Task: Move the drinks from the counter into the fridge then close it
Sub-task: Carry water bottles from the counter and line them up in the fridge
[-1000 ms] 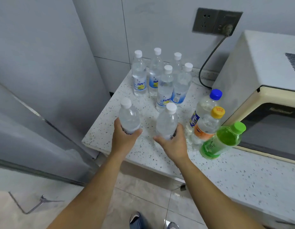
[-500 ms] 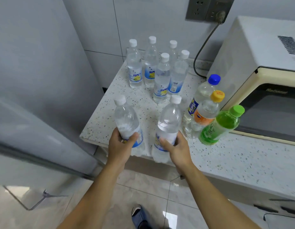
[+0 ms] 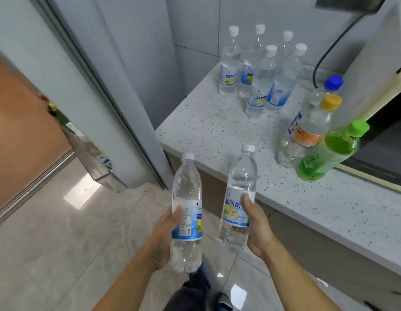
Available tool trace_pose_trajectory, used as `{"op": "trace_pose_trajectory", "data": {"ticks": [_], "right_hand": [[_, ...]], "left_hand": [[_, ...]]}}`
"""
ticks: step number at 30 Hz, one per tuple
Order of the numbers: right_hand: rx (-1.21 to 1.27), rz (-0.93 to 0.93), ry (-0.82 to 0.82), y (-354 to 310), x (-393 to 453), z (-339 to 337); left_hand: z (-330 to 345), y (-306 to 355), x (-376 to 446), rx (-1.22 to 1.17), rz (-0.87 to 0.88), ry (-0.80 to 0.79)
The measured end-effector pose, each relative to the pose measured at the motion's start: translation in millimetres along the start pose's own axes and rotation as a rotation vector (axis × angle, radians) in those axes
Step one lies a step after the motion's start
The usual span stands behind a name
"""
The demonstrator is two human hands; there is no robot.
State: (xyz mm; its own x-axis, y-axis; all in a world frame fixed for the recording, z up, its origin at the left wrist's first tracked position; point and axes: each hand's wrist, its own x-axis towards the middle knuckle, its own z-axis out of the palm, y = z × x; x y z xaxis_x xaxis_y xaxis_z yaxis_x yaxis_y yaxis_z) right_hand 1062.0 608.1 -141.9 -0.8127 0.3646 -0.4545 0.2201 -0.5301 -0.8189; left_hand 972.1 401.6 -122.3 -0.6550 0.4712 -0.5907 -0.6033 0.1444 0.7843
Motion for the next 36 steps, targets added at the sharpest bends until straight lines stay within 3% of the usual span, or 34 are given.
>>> {"op": "trace_pose_trajectory", "data": {"ticks": [7,19,29,36], "right_hand": [[-0.083,0.180,-0.142,57.1,-27.0,54.1],[-0.335,0.323,-0.395,129.1,-30.6,228.6],[-0.506,0.261,-0.510,173.6,-22.0,427.0],[-0.490,0.218,-0.484,185.1,13.1,514.5]], "left_hand": [[-40.3,-41.4,-63.9,-0.085,0.005,0.204],[-207.0,-61.9,-138.2,-0.373,0.098,0.636],[-376.3,-28.8,-160.8,-0.449,0.242,0.659],[-463.2,9.4,-141.6,-0.531,0.272,0.665]]}}
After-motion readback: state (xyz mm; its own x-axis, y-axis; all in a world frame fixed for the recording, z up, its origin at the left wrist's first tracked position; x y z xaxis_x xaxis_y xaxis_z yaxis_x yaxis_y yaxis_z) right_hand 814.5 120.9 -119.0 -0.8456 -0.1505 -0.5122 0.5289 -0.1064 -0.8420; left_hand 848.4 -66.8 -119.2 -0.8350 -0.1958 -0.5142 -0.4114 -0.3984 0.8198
